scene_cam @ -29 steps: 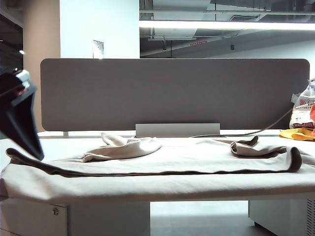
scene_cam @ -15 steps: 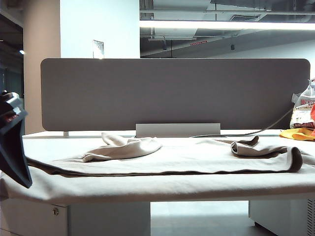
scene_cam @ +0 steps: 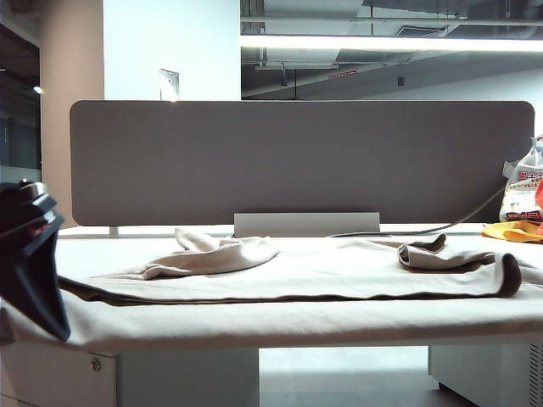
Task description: Fold the bottom side of the T-shirt horizontally towards the center, about one-third of the way, then fold the sleeve back towards the center, creating a straight line along the edge of the T-shirt, and finally fold the bottom of the T-shirt up towards the top, creating a neat rectangle.
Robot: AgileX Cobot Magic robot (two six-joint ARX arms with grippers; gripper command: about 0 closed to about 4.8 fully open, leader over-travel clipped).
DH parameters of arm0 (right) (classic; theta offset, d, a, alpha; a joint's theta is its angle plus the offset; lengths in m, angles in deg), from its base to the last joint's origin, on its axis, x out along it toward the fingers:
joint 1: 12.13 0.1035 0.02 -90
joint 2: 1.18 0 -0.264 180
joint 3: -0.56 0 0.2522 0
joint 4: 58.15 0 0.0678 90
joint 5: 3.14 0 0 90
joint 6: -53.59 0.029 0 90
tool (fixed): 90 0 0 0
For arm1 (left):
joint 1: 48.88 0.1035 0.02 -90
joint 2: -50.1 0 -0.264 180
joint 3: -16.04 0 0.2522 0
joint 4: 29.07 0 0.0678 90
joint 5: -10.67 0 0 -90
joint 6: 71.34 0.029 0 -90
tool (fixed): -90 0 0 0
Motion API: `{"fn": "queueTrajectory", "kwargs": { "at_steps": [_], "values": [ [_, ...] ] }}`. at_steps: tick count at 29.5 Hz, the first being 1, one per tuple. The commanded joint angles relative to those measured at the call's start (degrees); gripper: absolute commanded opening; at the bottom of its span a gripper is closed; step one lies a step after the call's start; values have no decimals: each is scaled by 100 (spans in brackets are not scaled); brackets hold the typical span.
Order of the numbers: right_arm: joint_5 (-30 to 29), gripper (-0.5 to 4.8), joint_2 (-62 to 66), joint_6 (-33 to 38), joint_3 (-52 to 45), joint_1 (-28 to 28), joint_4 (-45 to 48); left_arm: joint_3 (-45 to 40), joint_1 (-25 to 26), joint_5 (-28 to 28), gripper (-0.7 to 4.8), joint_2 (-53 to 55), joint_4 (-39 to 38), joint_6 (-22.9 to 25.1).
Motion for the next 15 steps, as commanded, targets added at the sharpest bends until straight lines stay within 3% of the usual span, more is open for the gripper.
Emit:
{"fn": "queueTrajectory", "kwargs": {
  "at_steps": [1,4,9,15],
  "values": [
    [-48,295,50,26,26,4,155,28,0,7,479,-9,205,-98],
    [-166,245,55,26,26,4,256,28,0,0,430,-9,264,-98],
    [-164,232,55,109,26,4,334,28,0,-4,417,-9,369,-101],
    [-184,153,55,109,26,7,389,28,0,-24,271,-7,527,-98]
  ]
}}
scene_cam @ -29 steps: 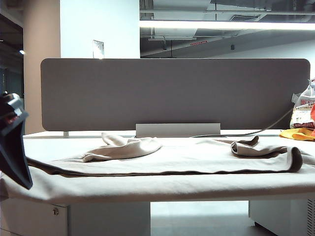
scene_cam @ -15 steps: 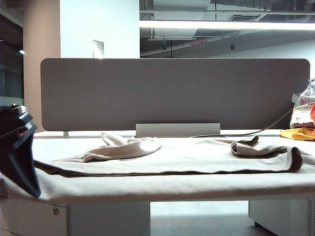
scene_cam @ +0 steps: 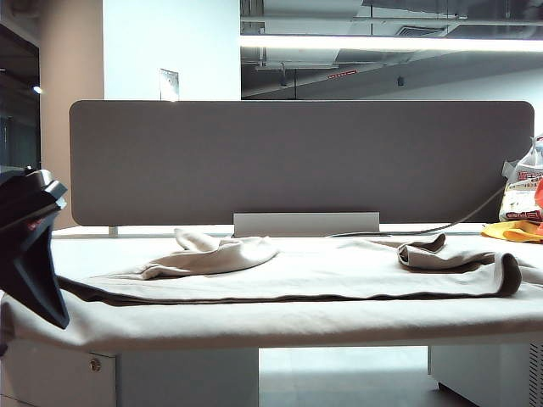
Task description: Fold the bottom side of the T-shirt horizontally towards the center, about one-third of the way, then fold the sleeve back towards the center, creating a straight line along the edge of the T-shirt, and finally fold the bottom of the T-shirt up towards the top, creating a neat rectangle.
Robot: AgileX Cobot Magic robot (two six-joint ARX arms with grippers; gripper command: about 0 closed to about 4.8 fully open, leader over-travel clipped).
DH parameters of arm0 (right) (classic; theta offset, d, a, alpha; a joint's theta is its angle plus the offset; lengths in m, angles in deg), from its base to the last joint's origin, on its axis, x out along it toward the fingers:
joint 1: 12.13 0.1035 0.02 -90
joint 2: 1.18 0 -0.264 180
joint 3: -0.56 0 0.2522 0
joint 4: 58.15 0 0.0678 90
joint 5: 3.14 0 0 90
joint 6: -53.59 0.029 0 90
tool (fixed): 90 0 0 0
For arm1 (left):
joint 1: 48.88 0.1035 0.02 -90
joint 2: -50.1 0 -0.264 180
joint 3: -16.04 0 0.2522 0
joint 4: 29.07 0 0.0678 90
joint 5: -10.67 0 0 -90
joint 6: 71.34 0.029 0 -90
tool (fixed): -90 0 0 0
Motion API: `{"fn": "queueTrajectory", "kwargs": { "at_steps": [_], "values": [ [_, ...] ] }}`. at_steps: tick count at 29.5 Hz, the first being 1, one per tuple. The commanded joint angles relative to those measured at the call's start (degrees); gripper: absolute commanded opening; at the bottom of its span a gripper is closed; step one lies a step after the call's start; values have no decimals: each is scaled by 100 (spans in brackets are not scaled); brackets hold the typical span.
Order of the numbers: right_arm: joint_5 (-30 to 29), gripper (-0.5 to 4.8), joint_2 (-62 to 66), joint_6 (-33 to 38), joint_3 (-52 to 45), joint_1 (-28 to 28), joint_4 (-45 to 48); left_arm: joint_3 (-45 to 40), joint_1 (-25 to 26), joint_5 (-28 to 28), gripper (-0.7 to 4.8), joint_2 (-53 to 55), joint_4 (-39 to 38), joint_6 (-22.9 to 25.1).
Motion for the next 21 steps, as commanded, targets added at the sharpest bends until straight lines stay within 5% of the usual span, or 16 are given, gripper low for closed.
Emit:
{"fn": "queueTrajectory", "kwargs": {
  "at_steps": [1,11,21],
  "values": [
    [-52,139,-2,22,26,4,116,13,0,-22,250,-7,179,7],
    [-61,5,-2,13,28,4,275,13,0,-50,-12,-9,160,236],
    [-476,-5,-17,22,251,-2,424,885,0,-166,-6,-22,-861,960]
  ]
}}
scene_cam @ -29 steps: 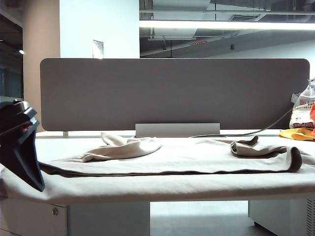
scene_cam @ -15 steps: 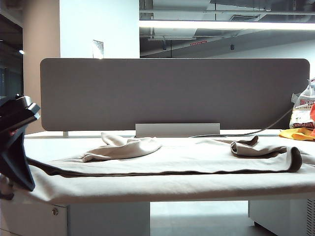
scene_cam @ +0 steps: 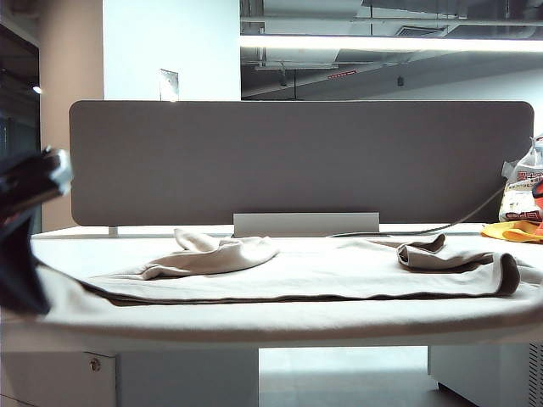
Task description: Fold the bottom side of the T-shirt horizontally towards the center, about one-third of the way, then fold the sleeve back towards the center, creating a straight line along the edge of the T-shirt, and finally fold the bottom of the T-shirt up towards the top, creating a neat rectangle.
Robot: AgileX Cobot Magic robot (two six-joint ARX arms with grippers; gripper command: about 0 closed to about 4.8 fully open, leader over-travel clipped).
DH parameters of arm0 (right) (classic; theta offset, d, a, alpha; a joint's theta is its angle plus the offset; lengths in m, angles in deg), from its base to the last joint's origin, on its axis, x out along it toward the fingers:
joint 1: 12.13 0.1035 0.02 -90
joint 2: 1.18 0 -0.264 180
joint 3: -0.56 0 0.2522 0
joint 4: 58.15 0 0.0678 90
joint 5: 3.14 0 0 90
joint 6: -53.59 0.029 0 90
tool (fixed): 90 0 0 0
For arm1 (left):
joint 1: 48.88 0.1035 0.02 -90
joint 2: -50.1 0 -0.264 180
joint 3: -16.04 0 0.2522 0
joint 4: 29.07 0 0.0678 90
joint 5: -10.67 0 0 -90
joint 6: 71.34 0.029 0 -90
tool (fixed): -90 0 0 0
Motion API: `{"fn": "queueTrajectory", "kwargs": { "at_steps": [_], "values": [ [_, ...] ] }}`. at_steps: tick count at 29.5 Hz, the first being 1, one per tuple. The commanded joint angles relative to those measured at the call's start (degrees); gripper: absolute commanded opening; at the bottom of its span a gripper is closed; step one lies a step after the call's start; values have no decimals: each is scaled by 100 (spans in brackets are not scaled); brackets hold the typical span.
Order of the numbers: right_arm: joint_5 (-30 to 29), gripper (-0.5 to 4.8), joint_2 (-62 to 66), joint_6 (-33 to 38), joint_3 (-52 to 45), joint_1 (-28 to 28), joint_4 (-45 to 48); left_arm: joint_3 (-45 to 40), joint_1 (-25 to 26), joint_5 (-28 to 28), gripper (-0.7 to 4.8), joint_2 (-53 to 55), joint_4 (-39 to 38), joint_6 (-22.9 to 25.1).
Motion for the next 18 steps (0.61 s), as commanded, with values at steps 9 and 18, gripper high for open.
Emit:
{"fn": "queueTrajectory", "kwargs": {
  "at_steps": [9,18],
  "values": [
    [-195,-5,-57,44,879,-2,-116,1445,2,-304,-6,90,-483,625],
    [74,-5,-50,57,1836,-15,-345,2732,4,-306,-6,1482,-496,962]
  ]
}}
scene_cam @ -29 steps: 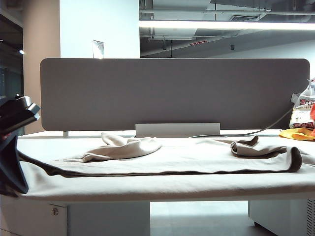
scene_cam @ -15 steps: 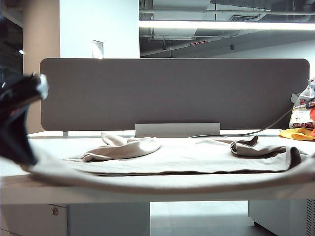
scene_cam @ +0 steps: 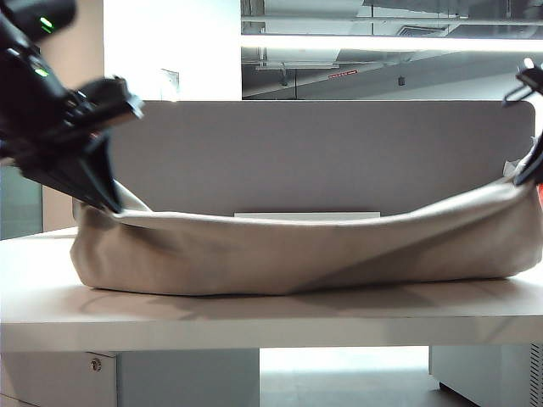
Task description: Fold the bottom side of the T-shirt horizontally towards the center, about one-third of the way, then fold the sleeve back towards the center, creating a straight line along the edge of the T-shirt, and finally fold the bottom of the T-shirt up towards the top, creating a neat rectangle.
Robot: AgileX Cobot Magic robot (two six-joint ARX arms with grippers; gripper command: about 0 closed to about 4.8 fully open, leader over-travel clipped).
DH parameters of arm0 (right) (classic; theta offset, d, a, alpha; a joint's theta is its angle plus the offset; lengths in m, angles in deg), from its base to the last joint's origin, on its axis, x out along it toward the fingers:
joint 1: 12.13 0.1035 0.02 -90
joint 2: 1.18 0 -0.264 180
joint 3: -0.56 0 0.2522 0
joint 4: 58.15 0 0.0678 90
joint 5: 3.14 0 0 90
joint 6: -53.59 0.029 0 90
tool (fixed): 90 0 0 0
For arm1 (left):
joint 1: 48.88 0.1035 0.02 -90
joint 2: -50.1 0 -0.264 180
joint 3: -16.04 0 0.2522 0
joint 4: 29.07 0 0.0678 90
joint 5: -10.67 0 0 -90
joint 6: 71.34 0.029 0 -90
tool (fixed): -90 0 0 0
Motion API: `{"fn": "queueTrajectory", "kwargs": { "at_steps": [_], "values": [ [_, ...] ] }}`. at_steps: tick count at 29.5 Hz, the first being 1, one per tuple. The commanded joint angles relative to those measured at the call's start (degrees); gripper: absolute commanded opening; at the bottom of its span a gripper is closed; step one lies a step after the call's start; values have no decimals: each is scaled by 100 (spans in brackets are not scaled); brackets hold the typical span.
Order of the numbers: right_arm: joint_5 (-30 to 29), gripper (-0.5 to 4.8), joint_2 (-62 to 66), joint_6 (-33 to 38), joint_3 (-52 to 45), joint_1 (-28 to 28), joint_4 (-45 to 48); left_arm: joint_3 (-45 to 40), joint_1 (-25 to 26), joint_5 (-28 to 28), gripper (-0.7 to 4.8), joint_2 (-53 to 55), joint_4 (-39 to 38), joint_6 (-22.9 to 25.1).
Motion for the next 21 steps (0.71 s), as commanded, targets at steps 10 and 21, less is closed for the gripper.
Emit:
{"fn": "queueTrajectory", "kwargs": {
  "at_steps": [10,21],
  "values": [
    [247,-5,649,-4,1388,-162,-282,2258,-2,-332,-6,1379,-238,581],
    [240,-5,1829,-37,2343,-179,-278,3639,341,-660,-6,2293,-479,833]
  ]
}}
